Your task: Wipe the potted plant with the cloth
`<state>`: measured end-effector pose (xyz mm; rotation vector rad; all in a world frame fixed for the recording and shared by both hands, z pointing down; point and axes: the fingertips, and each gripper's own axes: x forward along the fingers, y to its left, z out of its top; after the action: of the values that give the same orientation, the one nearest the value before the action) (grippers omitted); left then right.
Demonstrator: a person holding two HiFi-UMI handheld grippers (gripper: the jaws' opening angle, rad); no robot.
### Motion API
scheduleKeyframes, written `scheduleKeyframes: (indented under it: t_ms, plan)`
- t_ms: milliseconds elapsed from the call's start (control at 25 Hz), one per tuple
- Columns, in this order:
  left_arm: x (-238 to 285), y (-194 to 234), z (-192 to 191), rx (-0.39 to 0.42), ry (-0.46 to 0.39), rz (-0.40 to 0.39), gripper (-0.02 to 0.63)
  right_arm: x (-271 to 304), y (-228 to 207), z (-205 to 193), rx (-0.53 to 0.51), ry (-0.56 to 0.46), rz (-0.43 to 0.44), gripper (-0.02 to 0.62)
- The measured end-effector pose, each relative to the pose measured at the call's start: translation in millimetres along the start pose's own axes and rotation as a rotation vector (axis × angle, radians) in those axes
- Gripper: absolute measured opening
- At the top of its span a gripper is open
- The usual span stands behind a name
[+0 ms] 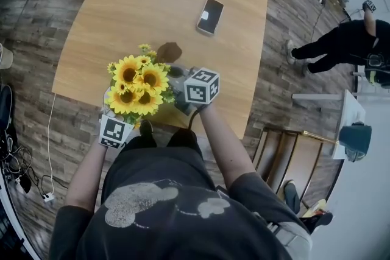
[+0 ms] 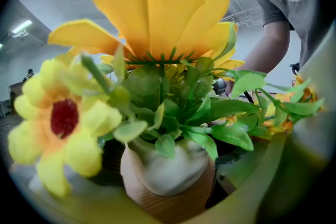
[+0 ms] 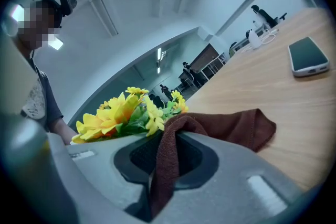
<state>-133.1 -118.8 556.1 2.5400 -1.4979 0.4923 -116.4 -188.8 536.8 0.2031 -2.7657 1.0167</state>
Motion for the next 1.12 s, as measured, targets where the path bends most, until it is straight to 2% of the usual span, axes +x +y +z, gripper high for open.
scheduleKeyframes:
  t_ms: [600,800,1120]
  plan:
    - [0,-1,-4,0.003,-0.018,-0.014,0.531,-31,49,-60,0.016,0.049,-0.043,0.046]
    - [4,1,-6,0.003,-0.011,-0.009,0.531,-48,45,-49,0.030,-0.033,-0.117,0.046]
    - [35,-3,5,-0.009,0.007,0.015,0.529,-112,38,-29,0.028,-0.157,-0.245,0.046]
